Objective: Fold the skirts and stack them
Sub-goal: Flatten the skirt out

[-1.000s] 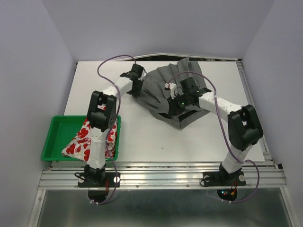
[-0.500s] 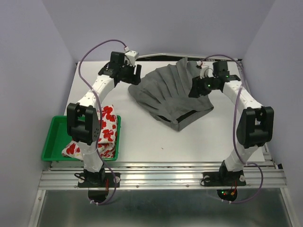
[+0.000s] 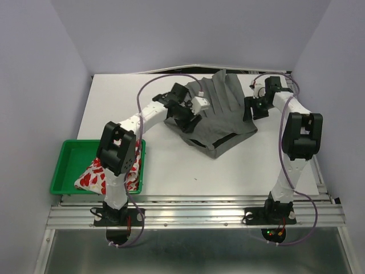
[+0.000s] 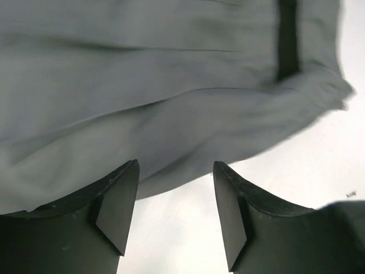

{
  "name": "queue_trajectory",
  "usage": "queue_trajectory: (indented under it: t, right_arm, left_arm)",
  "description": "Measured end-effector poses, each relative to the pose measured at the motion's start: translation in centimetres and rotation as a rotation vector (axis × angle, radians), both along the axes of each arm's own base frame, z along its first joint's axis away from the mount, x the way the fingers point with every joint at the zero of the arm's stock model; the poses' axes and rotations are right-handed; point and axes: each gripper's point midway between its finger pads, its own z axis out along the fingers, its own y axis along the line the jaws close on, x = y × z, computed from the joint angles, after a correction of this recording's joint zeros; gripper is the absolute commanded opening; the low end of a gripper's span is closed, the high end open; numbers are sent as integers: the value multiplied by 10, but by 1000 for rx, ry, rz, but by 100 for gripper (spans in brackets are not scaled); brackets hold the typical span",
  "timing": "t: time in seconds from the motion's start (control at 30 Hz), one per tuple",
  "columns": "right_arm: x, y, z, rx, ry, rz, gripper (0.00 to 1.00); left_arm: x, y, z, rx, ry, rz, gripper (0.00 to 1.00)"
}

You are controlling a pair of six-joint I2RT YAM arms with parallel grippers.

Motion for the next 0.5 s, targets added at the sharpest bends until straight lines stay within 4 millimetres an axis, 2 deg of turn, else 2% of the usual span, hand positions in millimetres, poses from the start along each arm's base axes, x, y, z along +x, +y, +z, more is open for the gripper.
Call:
queue_trajectory:
  t: [0.1, 0.17, 0.33, 0.5]
  right_arm:
    - [-6, -15, -4, 2, 46, -32, 67]
    - [-10, -23, -5, 5, 64, -49, 67]
    - [-19, -33, -6, 18, 99, -65, 66]
    - [-22, -26, -4, 59, 128, -49, 62]
  left_arm:
    - [-46, -35, -6, 63, -43, -216, 68]
    - [-67, -49, -4, 99, -84, -323, 68]
    - [-76, -61, 4, 173, -207, -433, 68]
    - [-86, -73, 2, 245, -291, -517, 70]
